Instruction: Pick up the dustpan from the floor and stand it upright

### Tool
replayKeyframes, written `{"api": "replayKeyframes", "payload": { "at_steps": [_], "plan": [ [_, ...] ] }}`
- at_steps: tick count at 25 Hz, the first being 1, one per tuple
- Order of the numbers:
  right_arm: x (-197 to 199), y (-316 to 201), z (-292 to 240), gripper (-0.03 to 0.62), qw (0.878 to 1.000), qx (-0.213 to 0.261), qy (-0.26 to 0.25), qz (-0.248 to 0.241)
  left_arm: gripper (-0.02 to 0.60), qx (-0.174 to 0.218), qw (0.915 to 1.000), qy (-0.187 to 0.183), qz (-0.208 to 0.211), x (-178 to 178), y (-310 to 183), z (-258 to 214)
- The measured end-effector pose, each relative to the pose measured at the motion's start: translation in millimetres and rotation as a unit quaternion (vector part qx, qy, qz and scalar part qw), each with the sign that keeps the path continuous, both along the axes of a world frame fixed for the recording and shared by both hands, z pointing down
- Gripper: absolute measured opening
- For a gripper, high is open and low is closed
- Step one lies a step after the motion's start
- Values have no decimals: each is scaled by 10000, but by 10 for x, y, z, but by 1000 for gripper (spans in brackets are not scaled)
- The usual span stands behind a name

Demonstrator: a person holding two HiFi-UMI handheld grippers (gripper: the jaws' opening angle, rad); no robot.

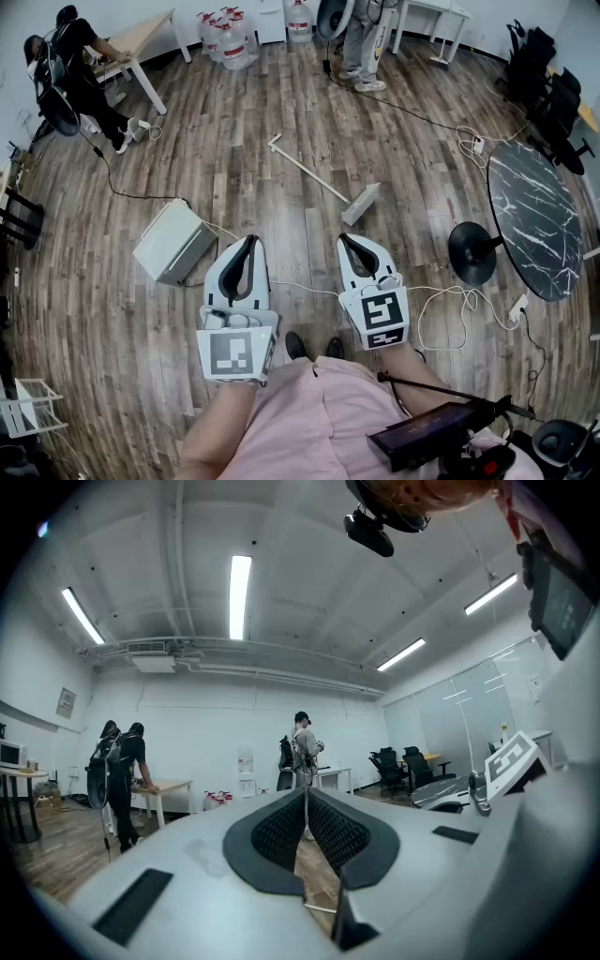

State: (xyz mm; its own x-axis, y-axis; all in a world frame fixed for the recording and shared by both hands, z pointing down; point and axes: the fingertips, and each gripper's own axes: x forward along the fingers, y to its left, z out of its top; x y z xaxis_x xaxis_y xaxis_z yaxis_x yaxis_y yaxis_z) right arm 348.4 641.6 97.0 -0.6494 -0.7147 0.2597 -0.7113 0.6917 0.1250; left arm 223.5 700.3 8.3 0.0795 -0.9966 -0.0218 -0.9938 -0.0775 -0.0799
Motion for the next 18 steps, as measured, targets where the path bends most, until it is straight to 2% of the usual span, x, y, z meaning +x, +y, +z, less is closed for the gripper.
{"api": "replayKeyframes", "payload": {
  "at_steps": [9, 14, 16, 18],
  "plan": [
    [-97, -25, 12, 2, 10000, 27, -9, 49, 20, 18, 10000, 20, 69, -111, -25, 26],
    [-275, -41, -45, 5, 9996, 110, -262, 27, 20, 43, 9999, -4, 150, -279, -53, 30],
    [-370, -35, -46, 156, 9995, 113, -296, -31, 20, 53, 9998, -8, 187, -365, -57, 36],
    [-441, -32, -46, 187, 9994, 162, -294, -31, 20, 49, 9998, 9, 206, -459, -56, 54]
  ]
}}
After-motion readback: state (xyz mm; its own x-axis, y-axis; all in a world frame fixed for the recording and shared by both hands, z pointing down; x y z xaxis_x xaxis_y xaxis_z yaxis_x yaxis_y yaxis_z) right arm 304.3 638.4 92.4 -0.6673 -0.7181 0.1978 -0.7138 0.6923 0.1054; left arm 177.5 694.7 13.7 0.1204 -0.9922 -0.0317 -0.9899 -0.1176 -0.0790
